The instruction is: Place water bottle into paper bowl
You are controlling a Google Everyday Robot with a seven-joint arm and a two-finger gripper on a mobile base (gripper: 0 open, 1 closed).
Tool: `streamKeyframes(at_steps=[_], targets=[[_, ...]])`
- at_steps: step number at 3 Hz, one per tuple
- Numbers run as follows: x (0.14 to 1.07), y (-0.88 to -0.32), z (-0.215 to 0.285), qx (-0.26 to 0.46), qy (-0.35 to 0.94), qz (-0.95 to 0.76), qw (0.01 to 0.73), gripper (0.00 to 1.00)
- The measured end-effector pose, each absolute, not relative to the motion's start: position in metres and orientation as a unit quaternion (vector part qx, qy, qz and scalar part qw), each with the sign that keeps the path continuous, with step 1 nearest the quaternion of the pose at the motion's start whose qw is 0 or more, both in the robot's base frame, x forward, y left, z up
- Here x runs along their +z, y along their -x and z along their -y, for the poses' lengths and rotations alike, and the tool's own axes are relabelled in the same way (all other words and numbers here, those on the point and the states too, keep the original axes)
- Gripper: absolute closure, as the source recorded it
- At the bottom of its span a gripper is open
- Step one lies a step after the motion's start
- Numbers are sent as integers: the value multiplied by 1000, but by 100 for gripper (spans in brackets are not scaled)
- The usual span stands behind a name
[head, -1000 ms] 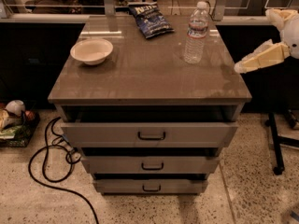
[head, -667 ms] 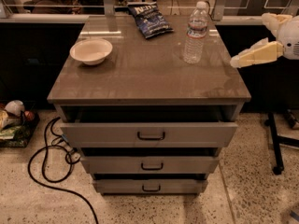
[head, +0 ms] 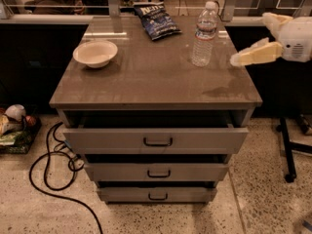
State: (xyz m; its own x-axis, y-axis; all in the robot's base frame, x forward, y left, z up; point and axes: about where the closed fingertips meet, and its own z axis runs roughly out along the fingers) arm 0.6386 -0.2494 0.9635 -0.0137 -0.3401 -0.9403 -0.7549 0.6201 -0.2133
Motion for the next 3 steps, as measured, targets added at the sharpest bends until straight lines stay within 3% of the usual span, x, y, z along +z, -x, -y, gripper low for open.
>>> streamKeyframes(at_steps=[3], targets=[[955, -712, 205, 287, 357, -644, 613, 0]])
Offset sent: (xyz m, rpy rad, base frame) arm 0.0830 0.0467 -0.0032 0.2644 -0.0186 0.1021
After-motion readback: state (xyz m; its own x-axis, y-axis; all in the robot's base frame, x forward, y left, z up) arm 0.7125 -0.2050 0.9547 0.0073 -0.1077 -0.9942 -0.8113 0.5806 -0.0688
